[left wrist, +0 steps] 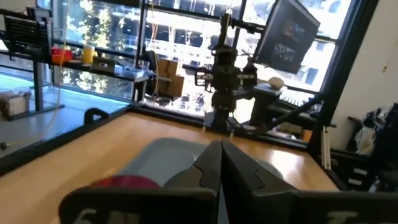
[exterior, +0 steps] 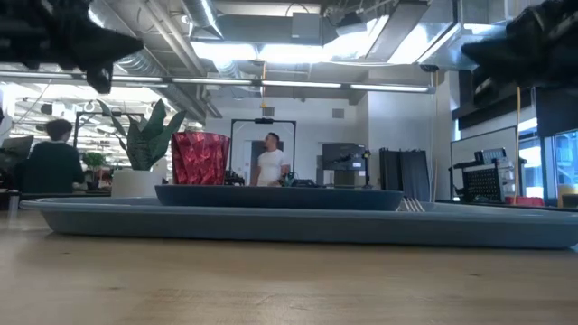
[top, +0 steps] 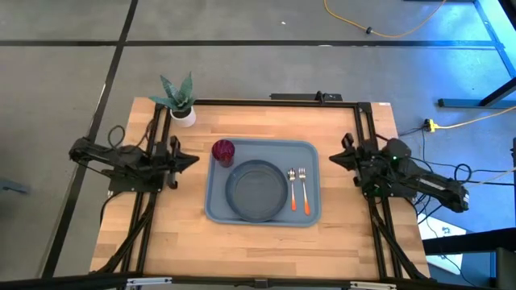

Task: Pick and place plate/cup/fork/spoon on tray
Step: Return to Home Position

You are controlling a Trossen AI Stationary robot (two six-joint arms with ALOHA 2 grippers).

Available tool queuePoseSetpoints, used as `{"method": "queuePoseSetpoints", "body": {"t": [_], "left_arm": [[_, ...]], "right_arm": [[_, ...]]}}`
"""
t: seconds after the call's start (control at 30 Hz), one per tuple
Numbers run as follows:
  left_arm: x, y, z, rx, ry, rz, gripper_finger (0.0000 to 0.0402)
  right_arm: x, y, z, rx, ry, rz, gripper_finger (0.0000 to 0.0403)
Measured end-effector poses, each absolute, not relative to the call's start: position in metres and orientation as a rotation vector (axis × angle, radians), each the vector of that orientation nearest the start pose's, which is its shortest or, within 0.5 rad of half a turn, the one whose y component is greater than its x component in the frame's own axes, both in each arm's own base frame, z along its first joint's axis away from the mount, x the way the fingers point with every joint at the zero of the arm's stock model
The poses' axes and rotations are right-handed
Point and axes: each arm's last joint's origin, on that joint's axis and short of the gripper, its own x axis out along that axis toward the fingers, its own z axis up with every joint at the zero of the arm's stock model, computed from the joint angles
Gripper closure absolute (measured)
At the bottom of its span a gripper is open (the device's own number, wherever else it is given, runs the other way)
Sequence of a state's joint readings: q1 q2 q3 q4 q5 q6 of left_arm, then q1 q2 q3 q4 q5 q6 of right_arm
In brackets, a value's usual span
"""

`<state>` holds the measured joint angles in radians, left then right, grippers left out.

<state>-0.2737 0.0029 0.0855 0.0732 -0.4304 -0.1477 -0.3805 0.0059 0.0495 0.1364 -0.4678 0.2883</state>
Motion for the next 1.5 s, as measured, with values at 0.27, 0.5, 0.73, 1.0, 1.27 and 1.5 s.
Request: {"method": "queuePoseSetpoints", "body": {"t": [0.27,0.5,0.73,1.0,1.27,1.5], "left_arm": [[0.094,-0.016,0.177,-0.171,-0.117,0.082,0.0401],[0.095,-0.018,0.173,-0.098,-0.081,0.005,0.0402],[0.095,-0.018,0.171,-0.092,-0.058,-0.001,0.0401],[0.095,-0.018,0.171,-0.049,-0.057,0.000,0.0401],[0.095,-0.018,0.171,-0.032,-0.056,0.001,0.0401],[0.095,-0.018,0.171,-0.031,-0.056,0.001,0.0401]], "right_arm": [[0.092,-0.021,0.173,0.216,-0.051,0.166,0.0400],[0.092,-0.020,0.173,0.135,-0.054,0.202,0.0400],[0.092,-0.020,0.173,0.078,-0.057,0.201,0.0400],[0.092,-0.020,0.173,0.116,-0.054,0.202,0.0381],[0.092,-0.020,0.173,0.113,-0.054,0.202,0.0378],[0.092,-0.020,0.173,0.115,-0.054,0.202,0.0378]]}}
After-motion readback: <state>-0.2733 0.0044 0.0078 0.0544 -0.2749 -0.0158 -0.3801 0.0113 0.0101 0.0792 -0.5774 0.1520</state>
